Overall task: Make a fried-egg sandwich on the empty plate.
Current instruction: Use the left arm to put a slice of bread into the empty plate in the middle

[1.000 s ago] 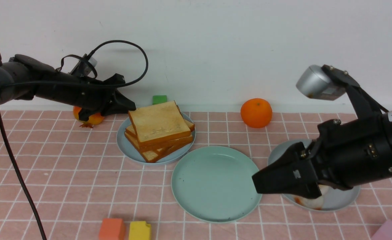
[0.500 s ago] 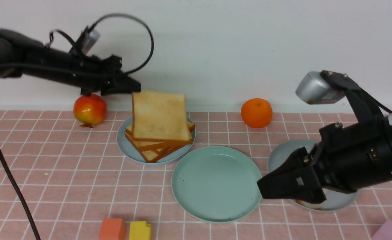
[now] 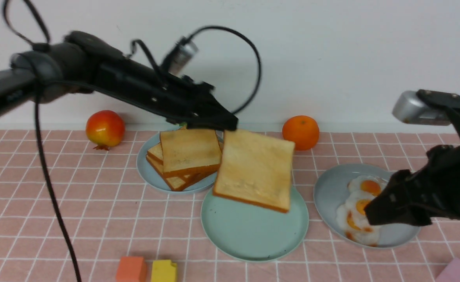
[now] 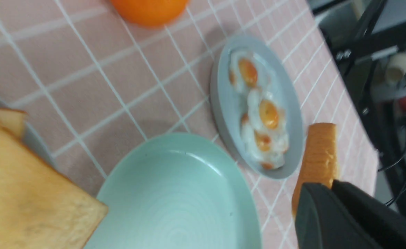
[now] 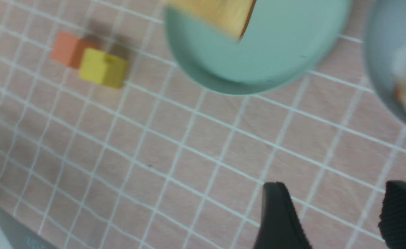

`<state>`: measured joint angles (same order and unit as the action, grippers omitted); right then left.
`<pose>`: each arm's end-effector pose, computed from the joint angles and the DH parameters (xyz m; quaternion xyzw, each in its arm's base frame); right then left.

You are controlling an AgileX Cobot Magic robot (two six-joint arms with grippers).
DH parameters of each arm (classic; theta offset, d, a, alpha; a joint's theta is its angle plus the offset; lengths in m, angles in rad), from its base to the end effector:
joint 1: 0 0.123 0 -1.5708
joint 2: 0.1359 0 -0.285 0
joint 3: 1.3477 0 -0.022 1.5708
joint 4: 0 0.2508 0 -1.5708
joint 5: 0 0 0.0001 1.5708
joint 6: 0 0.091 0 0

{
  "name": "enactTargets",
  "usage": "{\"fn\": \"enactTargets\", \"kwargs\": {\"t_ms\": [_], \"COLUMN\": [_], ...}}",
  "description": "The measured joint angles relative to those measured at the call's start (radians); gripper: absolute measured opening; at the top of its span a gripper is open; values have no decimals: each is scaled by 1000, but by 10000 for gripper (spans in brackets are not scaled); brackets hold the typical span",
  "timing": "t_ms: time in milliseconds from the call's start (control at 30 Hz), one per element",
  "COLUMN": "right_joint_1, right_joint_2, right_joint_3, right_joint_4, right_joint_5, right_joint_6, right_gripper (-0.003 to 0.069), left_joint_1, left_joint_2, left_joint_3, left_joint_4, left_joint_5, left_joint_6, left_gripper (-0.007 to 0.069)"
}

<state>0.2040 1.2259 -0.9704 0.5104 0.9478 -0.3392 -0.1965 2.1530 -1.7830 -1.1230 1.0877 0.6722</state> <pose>0.2211 0.0826 0.3090 -0.1592 0.9343 0.2177 0.2333 0.4421 -0.1621 0.2435 0.1739 0.8477 -0.4600 0.1986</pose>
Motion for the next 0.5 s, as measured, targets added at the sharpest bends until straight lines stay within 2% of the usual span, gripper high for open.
{"fn": "enactTargets", "kwargs": {"t_ms": [267,500], "right_joint_1": [-32,-32], "right_joint_2": [0,0], "right_joint_3": [0,0], "right_joint_4": [-2,-2], "right_joint_5": [2,-31], "right_joint_6": [0,44], "right_gripper": [421,421], "left_joint_1": [-18,-18], "left_joint_2": [96,126], "left_joint_3": [1,1], "left_joint_4": [51,62], "left_joint_5": [-59,-107], "left_joint_6": [-14,-117], "left_gripper": [34,42]}}
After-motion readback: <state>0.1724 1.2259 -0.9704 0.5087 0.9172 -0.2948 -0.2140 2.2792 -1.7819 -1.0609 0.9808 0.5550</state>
